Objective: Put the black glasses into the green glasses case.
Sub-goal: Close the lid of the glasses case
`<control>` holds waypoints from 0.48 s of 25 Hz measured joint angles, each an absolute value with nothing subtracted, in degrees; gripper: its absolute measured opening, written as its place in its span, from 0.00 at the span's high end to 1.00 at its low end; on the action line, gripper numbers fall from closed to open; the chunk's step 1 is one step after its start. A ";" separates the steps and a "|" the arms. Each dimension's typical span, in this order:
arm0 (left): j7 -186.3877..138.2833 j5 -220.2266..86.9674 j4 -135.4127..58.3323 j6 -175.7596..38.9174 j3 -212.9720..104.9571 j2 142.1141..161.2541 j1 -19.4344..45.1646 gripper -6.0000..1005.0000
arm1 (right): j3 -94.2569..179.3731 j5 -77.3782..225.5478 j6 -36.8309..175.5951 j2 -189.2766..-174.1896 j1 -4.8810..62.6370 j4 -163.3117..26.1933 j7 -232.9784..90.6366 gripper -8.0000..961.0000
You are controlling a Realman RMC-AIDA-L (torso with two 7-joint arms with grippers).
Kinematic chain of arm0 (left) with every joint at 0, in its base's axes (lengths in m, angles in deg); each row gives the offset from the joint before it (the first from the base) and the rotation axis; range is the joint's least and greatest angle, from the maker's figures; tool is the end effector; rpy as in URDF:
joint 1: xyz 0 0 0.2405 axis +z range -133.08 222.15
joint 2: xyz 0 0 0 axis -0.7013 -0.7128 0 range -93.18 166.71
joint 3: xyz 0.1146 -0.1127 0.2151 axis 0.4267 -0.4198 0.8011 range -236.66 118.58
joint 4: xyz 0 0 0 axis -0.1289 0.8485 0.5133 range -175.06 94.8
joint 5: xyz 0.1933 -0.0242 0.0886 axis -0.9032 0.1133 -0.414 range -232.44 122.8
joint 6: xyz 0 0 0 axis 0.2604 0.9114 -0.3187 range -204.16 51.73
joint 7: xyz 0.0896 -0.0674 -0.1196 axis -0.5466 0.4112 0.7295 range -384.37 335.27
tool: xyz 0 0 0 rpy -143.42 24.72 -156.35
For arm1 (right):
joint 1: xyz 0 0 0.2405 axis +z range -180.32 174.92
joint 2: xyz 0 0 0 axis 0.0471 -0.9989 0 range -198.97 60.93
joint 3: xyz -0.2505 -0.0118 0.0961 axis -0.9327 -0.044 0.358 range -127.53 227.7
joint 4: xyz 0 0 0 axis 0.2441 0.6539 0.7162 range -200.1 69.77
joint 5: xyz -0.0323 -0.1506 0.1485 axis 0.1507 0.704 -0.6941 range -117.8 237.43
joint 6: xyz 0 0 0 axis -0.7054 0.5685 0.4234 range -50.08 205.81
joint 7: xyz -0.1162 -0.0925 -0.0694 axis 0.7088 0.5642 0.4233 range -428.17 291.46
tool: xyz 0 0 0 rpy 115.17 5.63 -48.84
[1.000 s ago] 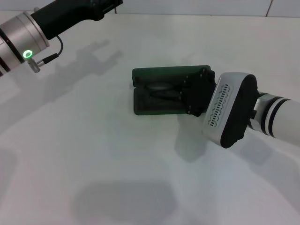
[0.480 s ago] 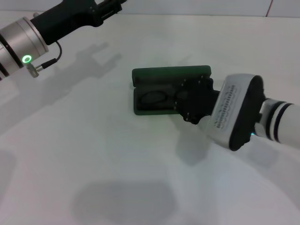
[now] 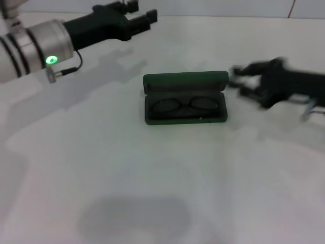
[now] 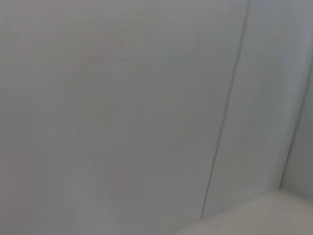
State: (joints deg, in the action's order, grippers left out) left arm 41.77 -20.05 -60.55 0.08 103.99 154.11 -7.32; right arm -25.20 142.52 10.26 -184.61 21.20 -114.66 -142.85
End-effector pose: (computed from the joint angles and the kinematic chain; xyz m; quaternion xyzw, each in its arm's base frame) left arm -0.2243 0.4425 -0.0184 -0.8772 -0.2372 -0.3179 0.2705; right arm 0.2196 0.3747 -0.0268 -0.9393 0.0998 0.2470 0.2161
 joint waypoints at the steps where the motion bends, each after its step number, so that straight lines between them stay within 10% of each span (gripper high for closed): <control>1: 43.29 -22.60 -60.51 -3.21 104.00 154.23 -8.55 0.35 | -20.07 141.79 8.26 -184.62 21.81 -111.63 -142.67 0.71; 12: 52.29 -44.72 -57.02 -18.26 104.00 156.44 -18.84 0.35 | -1.88 139.11 3.50 -184.60 22.36 -102.69 -140.54 0.71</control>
